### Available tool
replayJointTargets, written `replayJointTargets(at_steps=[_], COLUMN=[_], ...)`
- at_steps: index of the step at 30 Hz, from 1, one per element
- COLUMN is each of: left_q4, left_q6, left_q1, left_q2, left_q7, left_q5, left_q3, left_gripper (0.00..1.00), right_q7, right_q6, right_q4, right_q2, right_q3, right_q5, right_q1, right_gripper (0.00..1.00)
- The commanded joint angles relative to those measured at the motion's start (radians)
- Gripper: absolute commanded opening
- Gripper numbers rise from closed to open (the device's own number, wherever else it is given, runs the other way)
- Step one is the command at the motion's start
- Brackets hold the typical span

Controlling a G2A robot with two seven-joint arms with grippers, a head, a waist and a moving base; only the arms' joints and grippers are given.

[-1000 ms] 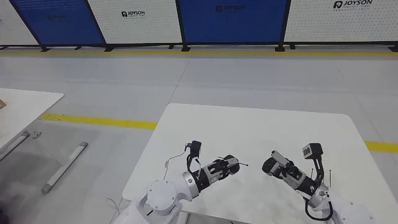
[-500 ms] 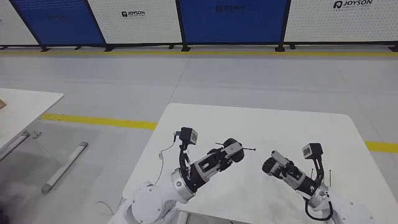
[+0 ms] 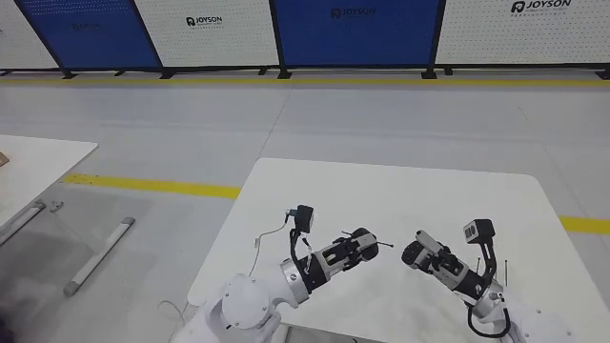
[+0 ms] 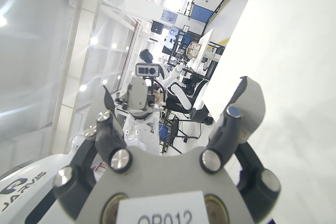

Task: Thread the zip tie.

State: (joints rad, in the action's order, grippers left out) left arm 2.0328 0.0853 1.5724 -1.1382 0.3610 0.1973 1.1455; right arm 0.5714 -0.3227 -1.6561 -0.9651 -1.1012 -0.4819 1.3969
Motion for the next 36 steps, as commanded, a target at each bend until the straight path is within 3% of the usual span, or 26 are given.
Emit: replayJointTargets(at_steps=[1, 5, 8, 16, 20, 24, 27, 30, 36], left_q4=[-0.040, -0.084, -0.080, -0.080, -0.090, -0.092, -0.087, -0.081, -0.081], left_q6=[0.006, 0.017, -0.002, -0.002, -0.008, 0.000, 0.010, -0.008, -0.008], left_q1=[-0.014, -0.020, -0.015, -0.015, -0.013, 0.004, 0.017, 0.030, 0.030], left_q2=[-0.003, -0.004, -0.005, -0.005, -0.006, -0.001, 0.006, 0.013, 0.013], left_q7=[-0.006, -0.010, 0.012, 0.012, -0.060, -0.092, -0.036, 0.081, 0.081], left_q5=[-0.007, -0.063, -0.011, -0.011, -0.049, -0.088, -0.086, 0.014, 0.014], left_q3=[-0.028, -0.061, -0.065, -0.065, -0.056, -0.037, -0.023, 0.008, 0.008], left_gripper=[0.00, 0.00, 0.00, 0.00, 0.00, 0.00, 0.00, 0.00, 0.00], right_q7=[0.000, 0.000, 0.000, 0.000, 0.000, 0.000, 0.000, 0.000, 0.000], right_q6=[0.000, 0.000, 0.000, 0.000, 0.000, 0.000, 0.000, 0.000, 0.000], right_q4=[0.000, 0.000, 0.000, 0.000, 0.000, 0.000, 0.000, 0.000, 0.000], right_q2=[0.000, 0.000, 0.000, 0.000, 0.000, 0.000, 0.000, 0.000, 0.000], right_q3=[0.000, 0.000, 0.000, 0.000, 0.000, 0.000, 0.000, 0.000, 0.000], right_q5=[0.000, 0.000, 0.000, 0.000, 0.000, 0.000, 0.000, 0.000, 0.000], right_q1=[0.000, 0.000, 0.000, 0.000, 0.000, 0.000, 0.000, 0.000, 0.000], right_gripper=[1.00, 1.00, 1.00, 1.00, 1.00, 1.00, 1.00, 1.00, 1.00])
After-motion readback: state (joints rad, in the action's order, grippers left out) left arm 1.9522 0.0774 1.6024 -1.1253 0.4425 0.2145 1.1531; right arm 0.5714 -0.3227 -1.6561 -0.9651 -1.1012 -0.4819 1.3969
